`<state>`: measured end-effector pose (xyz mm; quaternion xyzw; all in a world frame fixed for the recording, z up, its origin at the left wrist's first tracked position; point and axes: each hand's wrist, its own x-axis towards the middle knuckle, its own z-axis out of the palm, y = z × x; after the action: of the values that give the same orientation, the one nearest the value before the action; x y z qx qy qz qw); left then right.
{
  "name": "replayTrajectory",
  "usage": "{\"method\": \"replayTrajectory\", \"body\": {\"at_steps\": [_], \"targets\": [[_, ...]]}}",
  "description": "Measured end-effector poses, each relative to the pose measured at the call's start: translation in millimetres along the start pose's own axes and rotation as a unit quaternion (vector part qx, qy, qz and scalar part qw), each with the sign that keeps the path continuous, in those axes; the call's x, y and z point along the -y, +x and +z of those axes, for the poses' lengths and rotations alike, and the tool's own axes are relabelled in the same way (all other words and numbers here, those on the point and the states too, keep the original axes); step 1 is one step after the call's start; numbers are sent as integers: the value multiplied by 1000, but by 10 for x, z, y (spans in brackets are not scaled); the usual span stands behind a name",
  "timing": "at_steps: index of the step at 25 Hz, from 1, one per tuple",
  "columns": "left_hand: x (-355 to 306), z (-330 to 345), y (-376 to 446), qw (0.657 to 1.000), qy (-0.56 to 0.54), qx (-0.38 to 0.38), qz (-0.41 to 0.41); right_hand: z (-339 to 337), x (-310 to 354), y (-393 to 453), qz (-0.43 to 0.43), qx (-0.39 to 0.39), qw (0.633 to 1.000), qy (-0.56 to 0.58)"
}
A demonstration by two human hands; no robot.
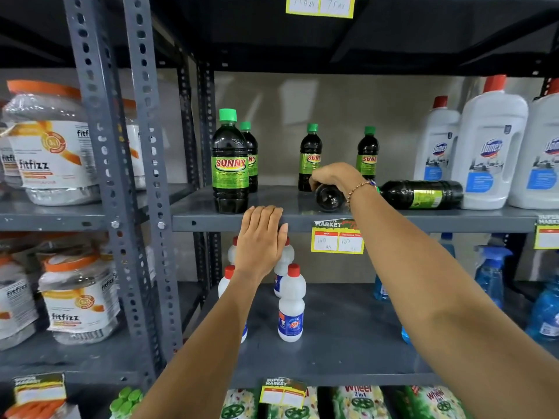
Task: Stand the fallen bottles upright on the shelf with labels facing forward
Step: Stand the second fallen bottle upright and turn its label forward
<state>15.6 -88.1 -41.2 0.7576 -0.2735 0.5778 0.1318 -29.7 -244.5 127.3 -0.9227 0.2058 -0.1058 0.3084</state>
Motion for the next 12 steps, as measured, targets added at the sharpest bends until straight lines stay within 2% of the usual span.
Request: {"method": "replayTrajectory", "body": {"at_steps": [2, 4, 6, 8, 12], "targets": [[-9, -10, -7, 1000, 3, 2, -1, 68, -94, 8, -12, -27, 987, 161], [-16, -18, 5, 1000, 1, 2, -4, 176, -125, 58, -40, -113, 956, 268], [-17, -19, 1, 1000, 1, 4, -1, 257, -83, 117, -80, -187, 930, 307], [-24, -31, -3, 1000, 8, 7, 0, 328, -34, 155, -111, -178, 915, 344], [-4, -42, -21, 1000, 11, 17, -7, 529, -143, 268, -145, -178, 931, 284]]}}
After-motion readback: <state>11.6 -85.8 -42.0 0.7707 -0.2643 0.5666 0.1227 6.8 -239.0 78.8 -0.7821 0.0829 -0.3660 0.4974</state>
